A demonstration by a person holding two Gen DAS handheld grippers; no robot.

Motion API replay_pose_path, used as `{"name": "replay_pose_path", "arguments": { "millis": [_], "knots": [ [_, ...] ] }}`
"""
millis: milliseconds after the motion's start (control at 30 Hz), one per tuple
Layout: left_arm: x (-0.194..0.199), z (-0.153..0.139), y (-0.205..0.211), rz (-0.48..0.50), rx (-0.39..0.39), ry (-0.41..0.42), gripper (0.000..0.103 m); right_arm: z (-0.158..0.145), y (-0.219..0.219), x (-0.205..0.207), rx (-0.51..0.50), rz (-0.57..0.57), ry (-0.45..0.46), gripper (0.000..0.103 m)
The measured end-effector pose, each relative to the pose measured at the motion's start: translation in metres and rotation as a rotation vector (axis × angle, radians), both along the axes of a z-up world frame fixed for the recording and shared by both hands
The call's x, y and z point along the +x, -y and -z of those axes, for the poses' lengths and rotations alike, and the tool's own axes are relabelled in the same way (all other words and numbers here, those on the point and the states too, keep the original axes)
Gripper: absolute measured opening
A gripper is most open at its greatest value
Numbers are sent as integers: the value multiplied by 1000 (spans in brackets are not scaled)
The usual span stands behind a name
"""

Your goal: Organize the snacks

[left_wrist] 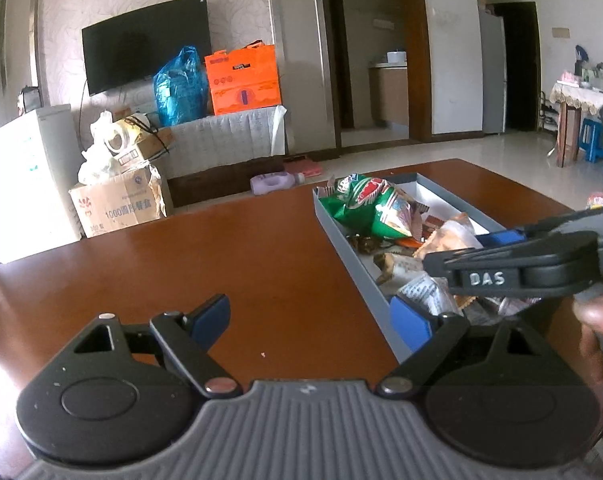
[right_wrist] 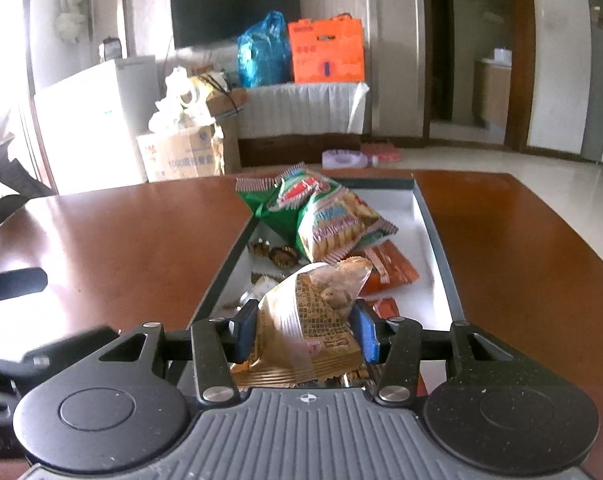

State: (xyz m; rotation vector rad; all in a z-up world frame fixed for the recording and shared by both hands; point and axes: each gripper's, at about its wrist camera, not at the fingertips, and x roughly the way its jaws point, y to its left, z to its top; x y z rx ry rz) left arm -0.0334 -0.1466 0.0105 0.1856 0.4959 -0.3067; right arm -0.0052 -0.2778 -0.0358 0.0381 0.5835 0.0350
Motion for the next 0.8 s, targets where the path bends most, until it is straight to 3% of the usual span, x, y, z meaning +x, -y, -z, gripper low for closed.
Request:
{"name": "replay_pose_path", "arguments": {
  "millis": [267, 333, 467, 800],
  "knots": [
    [1, -1, -3, -14, -12, -11, 88, -3, -13, -7, -73, -5, 6, 82],
    [2, 0, -4, -18, -14, -14, 88, -2, -16, -10, -112, 10, -3, 82],
    [7, 1, -3, -27, -30, -38, 88, 0, -11, -15, -96, 34, -20, 82],
    [4, 3, -4, -46, -43, -53, 88, -23, -8, -52, -82, 134, 37, 82]
  ]
}}
